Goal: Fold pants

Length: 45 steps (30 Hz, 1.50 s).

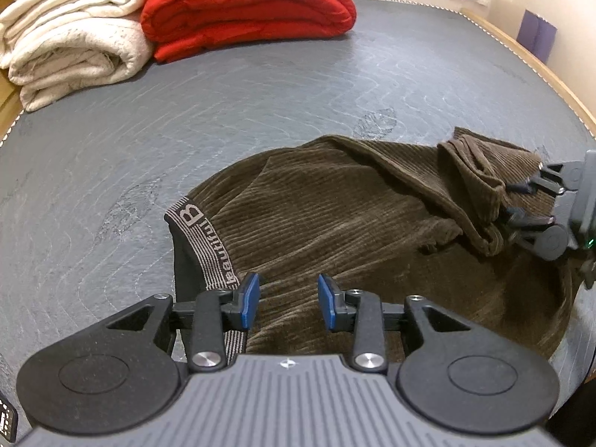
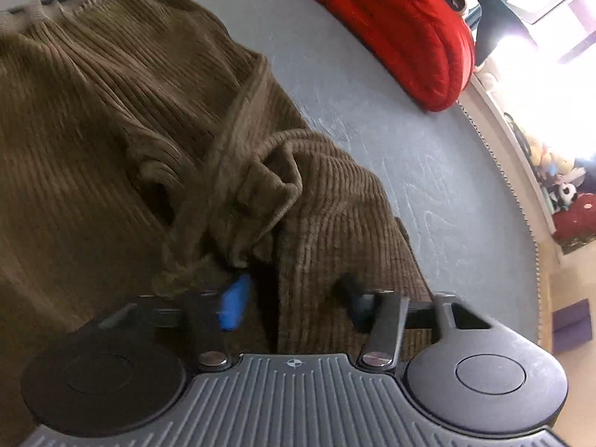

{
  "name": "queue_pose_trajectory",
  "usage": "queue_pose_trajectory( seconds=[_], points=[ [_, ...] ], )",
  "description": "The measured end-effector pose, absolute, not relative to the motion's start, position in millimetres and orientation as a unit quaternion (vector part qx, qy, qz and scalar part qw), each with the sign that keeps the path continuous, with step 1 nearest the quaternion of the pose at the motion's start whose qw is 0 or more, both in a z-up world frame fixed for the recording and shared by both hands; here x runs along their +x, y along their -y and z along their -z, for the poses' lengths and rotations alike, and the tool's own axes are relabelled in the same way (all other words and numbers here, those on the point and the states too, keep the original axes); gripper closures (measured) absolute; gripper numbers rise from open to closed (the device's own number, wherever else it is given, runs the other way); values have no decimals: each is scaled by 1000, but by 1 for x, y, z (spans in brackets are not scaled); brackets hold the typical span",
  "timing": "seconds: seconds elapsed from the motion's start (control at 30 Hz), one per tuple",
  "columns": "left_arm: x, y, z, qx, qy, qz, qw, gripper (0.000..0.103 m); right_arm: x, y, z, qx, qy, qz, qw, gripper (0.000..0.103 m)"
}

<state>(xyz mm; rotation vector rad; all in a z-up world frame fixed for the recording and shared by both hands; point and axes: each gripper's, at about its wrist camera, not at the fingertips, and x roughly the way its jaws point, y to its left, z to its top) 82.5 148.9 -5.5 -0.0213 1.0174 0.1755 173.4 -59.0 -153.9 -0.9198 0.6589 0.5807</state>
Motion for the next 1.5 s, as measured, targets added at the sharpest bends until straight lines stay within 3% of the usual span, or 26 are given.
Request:
queue_pose_trajectory(
  seconds=[0.07, 0.17, 0.37, 0.53, 0.7, 1.03, 1.07, 1.13, 1.3, 1.5],
  points=[
    [83, -150, 4, -15, -486, -84, 870, 64, 176, 73, 140, -392, -312, -275, 821, 95],
    [81, -150, 0, -18, -481, -79, 873, 64, 175, 112, 98, -315, -283, -260, 868, 96],
    [67, -151, -5, -14, -473, -72, 878, 64, 163, 291, 27, -9, -239, -107, 965, 96],
    [58, -158, -4, -7, -475, -77, 876, 64, 125, 438, 56, 126, -286, 110, 943, 96],
    [59, -170, 2, -12, -484, -93, 870, 64, 97, 539, 127, 296, -398, 256, 830, 96],
    [53, -174, 12, -15, -499, -93, 861, 62, 81, 557, 144, 288, -458, 327, 775, 95],
    [52, -176, 13, -16, -500, -96, 861, 61, 79, 557, 140, 285, -456, 343, 770, 88],
    [50, -180, 17, -18, -502, -99, 859, 60, 72, 549, 121, 253, -428, 391, 775, 85],
    [54, -190, 41, -19, -520, -113, 846, 56, 79, 532, 84, 268, -274, 327, 864, 58],
    [68, -188, 41, -19, -506, -109, 855, 56, 138, 533, 121, 311, -324, 204, 869, 57]
  ],
)
